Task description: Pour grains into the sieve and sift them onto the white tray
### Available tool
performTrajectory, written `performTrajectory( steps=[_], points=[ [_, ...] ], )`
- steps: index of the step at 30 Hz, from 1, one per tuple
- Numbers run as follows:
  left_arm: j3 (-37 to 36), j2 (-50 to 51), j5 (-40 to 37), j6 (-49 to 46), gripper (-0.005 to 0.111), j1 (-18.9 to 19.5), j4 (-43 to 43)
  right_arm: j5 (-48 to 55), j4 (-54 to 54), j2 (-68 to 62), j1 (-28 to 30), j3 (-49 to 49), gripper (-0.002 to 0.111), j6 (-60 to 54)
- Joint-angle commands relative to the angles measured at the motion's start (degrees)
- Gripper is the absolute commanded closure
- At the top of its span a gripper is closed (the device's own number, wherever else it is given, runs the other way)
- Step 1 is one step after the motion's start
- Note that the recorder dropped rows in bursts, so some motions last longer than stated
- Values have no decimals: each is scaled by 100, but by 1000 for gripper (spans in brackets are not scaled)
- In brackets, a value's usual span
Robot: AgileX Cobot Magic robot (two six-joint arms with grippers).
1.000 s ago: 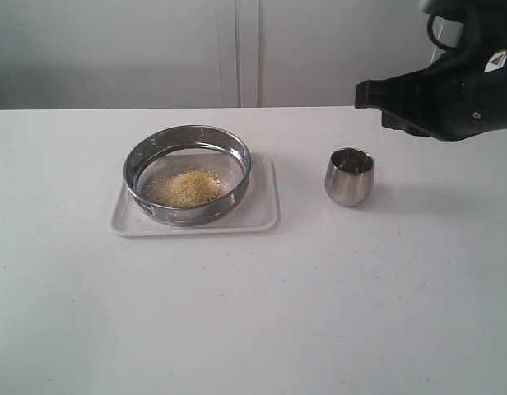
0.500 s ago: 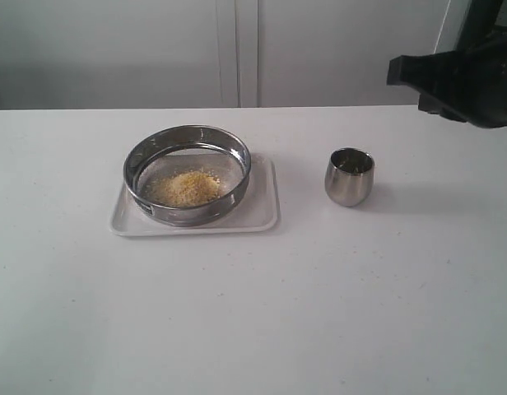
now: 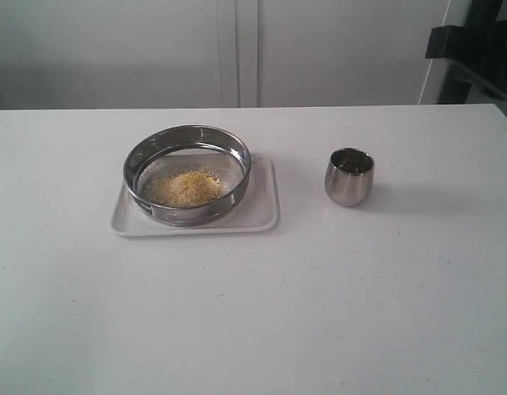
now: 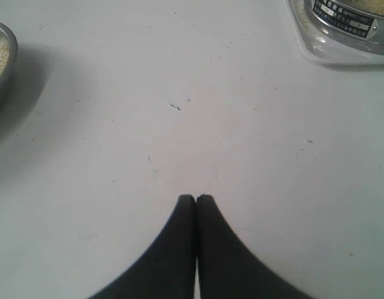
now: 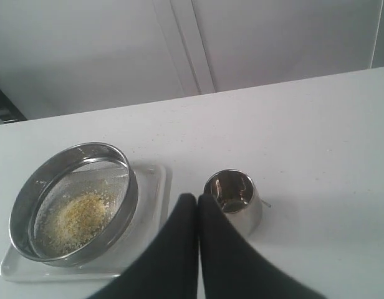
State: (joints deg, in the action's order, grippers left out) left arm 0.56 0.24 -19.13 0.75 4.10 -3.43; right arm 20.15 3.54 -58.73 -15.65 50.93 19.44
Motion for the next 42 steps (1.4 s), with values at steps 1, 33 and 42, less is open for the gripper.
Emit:
performTrajectory(
  steps=[1,33,42],
  points=[
    [-56,-24,-12,48,107,6,-35,-300,117,233,33,-266,108,-16],
    [-56,-24,-12,48,107,6,-35,1564,429,1525,33,-1238,108,-571],
    [-56,-24,-12,48,107,6,-35,1620,369,1525,33,-1238,108,-571]
  ],
)
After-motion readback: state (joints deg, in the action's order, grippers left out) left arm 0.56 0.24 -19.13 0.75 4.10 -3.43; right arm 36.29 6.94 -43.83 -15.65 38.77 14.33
